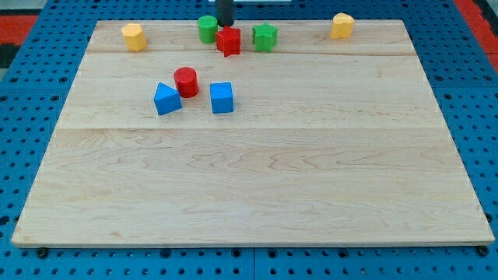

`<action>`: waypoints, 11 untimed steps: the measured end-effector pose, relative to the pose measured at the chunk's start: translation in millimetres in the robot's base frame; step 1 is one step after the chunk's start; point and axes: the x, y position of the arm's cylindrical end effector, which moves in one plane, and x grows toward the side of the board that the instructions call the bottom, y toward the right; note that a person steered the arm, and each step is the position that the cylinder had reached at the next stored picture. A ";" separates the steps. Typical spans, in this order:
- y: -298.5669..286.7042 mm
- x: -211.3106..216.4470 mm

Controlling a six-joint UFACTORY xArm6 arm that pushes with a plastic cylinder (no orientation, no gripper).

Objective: Move the green circle towards the center of the board

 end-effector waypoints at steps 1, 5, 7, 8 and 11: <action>0.0 0.5; -33.9 5.8; -61.6 4.1; -88.4 3.9; -74.5 58.2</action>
